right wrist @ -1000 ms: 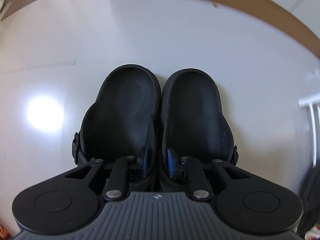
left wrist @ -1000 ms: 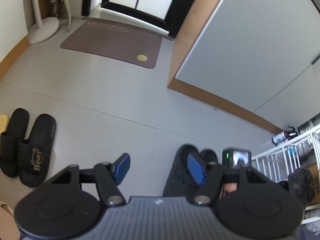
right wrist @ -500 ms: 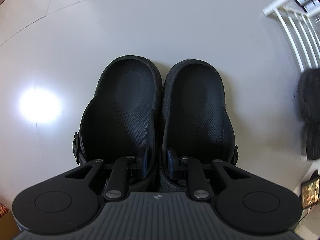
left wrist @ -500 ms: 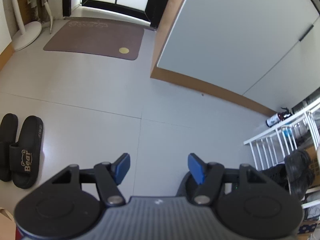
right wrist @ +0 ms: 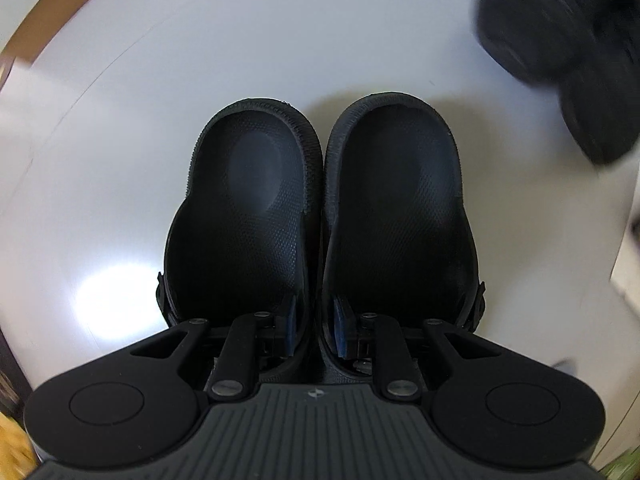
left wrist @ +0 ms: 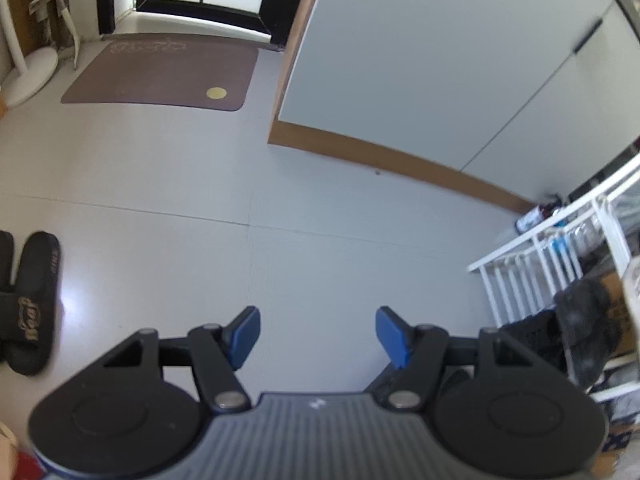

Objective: Organize scattered shoes
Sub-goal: 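Lift the black clogs with the right tool and carry toward the rack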

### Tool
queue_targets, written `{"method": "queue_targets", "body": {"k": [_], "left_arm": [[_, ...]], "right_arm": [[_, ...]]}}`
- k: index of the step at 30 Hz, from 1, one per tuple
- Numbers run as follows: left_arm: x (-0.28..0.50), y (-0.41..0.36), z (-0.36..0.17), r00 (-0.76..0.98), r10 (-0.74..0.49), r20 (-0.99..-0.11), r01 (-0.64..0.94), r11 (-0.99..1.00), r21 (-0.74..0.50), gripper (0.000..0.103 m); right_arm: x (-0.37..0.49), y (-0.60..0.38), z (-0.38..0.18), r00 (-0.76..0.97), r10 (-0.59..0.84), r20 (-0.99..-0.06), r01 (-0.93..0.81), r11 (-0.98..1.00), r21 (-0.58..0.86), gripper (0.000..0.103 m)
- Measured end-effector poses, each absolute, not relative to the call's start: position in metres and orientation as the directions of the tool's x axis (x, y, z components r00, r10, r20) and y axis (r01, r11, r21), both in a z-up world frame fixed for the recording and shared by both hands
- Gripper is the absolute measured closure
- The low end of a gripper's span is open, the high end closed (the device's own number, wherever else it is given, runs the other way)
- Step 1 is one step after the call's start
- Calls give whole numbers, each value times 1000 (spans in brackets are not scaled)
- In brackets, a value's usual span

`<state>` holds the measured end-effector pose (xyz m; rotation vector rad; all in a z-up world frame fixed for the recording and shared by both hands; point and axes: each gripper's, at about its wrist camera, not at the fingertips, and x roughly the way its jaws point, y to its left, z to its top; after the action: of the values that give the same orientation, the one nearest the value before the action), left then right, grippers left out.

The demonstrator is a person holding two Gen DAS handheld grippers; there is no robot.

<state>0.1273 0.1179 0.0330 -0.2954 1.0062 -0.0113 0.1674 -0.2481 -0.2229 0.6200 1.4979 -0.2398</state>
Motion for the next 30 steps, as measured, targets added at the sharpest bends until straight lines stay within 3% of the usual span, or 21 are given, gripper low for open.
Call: {"method": "queue_targets", "body": {"k": [11, 22, 30], "left_arm": [[130, 69, 13, 487, -130, -863, -44, 984, -174, 35], [134, 56, -2, 449, -77, -890, -21, 995, -97, 35], [130, 49, 8, 459, -90, -884, -16, 994, -110, 35]], "right_arm": [[194, -278, -238, -38, 262, -964, 464, 859, 216, 77], [206, -275, -262, -146, 368, -918, 425, 861, 278, 64], [210, -275, -244, -117, 365, -924, 413, 864, 289, 71]]}}
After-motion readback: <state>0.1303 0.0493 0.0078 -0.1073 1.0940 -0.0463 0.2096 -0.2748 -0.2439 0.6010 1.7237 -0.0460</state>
